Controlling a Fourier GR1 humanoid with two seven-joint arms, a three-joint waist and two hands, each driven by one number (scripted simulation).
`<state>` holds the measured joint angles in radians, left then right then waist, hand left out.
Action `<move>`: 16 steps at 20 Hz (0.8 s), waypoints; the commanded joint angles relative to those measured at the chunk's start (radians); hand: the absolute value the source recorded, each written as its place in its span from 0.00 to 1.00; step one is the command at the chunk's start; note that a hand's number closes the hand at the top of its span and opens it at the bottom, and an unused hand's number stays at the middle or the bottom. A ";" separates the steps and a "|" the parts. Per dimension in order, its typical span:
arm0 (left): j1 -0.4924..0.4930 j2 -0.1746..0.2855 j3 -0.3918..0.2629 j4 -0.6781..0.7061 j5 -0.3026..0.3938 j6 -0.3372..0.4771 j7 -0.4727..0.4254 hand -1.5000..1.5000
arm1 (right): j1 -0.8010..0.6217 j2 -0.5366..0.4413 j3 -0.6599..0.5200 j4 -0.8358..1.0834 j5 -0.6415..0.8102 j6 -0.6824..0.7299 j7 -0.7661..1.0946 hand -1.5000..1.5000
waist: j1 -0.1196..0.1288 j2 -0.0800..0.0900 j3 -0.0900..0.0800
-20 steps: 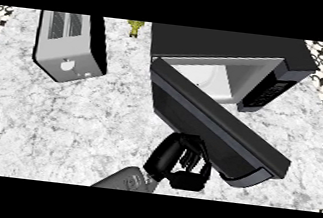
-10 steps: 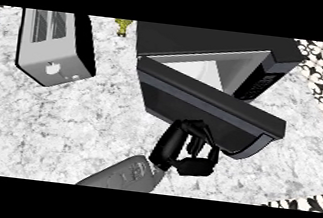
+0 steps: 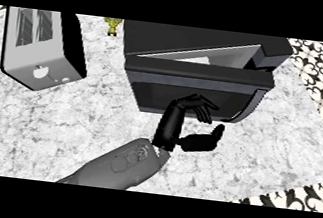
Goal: Pick up the milk, place it into the microwave and close the microwave
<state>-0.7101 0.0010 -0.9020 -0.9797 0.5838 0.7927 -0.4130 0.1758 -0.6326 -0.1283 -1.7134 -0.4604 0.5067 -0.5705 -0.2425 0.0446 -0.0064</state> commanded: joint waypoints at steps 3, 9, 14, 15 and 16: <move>-0.106 -0.001 0.033 0.053 0.086 0.070 0.024 0.00 | -0.074 -0.069 -0.066 -0.008 0.009 0.002 -0.007 0.00 | -0.029 0.011 0.003; -0.137 -0.001 0.097 0.068 0.160 0.115 -0.006 0.00 | -0.141 -0.155 -0.167 -0.030 0.151 -0.091 -0.040 1.00 | -0.045 0.021 0.000; -0.151 -0.001 0.110 0.065 0.211 0.117 -0.034 0.00 | -0.179 -0.170 -0.179 -0.017 0.173 -0.115 -0.034 1.00 | -0.030 0.036 0.000; -0.135 -0.001 0.100 0.071 0.221 0.130 -0.040 0.00 | -0.184 -0.177 -0.184 -0.015 0.175 -0.114 -0.036 1.00 | -0.032 0.036 0.001; -0.155 -0.001 0.117 0.074 0.237 0.119 -0.032 0.00 | -0.191 -0.180 -0.185 -0.017 0.172 -0.114 -0.034 1.00 | -0.033 0.038 0.000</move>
<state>-0.7943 -0.0007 -0.8673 -0.9528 0.7771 0.8843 -0.4339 0.0114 -0.7976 -0.3012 -1.7352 -0.3032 0.4054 -0.6048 -0.2797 0.0726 -0.0061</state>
